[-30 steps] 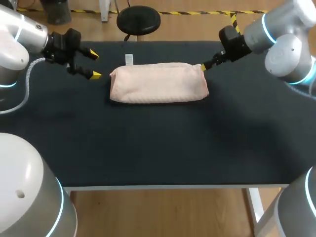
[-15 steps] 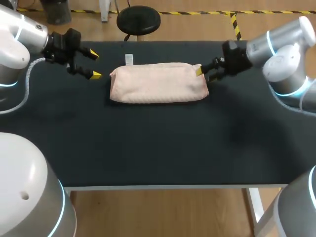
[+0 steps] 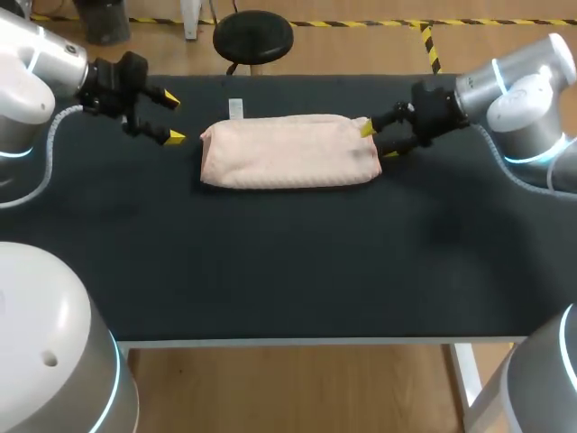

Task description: Fold the towel

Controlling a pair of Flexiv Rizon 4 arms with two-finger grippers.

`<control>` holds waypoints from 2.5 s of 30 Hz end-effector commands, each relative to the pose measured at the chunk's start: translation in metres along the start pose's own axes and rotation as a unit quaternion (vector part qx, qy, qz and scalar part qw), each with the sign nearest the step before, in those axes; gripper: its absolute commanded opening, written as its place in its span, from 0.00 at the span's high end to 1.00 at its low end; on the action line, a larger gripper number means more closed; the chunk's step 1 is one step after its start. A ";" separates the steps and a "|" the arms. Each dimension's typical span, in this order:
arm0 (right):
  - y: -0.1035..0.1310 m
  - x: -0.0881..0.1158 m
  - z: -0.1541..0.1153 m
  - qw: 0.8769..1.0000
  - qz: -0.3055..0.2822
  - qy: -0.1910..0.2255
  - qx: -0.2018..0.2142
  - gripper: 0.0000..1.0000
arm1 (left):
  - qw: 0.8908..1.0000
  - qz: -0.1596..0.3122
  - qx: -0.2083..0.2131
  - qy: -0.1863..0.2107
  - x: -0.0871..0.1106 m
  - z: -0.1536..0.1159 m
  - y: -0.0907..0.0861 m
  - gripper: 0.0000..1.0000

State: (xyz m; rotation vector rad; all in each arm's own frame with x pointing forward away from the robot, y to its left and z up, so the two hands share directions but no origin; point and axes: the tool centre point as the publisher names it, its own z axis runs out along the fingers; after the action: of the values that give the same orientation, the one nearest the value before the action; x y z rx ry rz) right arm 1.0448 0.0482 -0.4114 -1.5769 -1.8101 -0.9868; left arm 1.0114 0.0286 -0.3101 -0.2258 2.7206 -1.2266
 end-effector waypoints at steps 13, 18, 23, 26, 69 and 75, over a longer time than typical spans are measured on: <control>0.001 0.003 0.028 0.999 -0.007 0.016 0.035 0.00 | 1.000 0.001 0.001 -0.001 0.000 0.001 0.001 0.00; 0.002 0.010 0.036 0.999 -0.014 0.028 0.038 0.00 | 1.000 0.001 0.001 -0.001 0.000 0.001 0.001 0.00; 0.001 0.017 0.045 0.998 -0.020 0.039 0.045 0.00 | 1.000 0.001 0.001 -0.001 0.000 0.001 0.001 0.00; 0.001 0.021 0.048 0.998 -0.026 0.044 0.047 0.00 | 1.000 0.001 0.001 -0.001 0.000 0.001 0.001 0.00; 0.032 0.189 0.128 0.973 -0.151 0.139 0.105 1.00 | 1.000 0.001 0.001 -0.001 0.000 0.001 0.001 0.00; 0.030 0.188 0.160 0.974 -0.143 0.128 0.121 1.00 | 1.000 0.001 0.001 -0.001 0.000 0.001 0.001 0.00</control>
State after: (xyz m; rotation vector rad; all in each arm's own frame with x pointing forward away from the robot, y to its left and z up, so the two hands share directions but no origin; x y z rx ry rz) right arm 1.0407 0.2692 -0.3344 -1.0592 -1.9179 -1.0431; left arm 1.0120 0.0288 -0.3101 -0.2256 2.7217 -1.2275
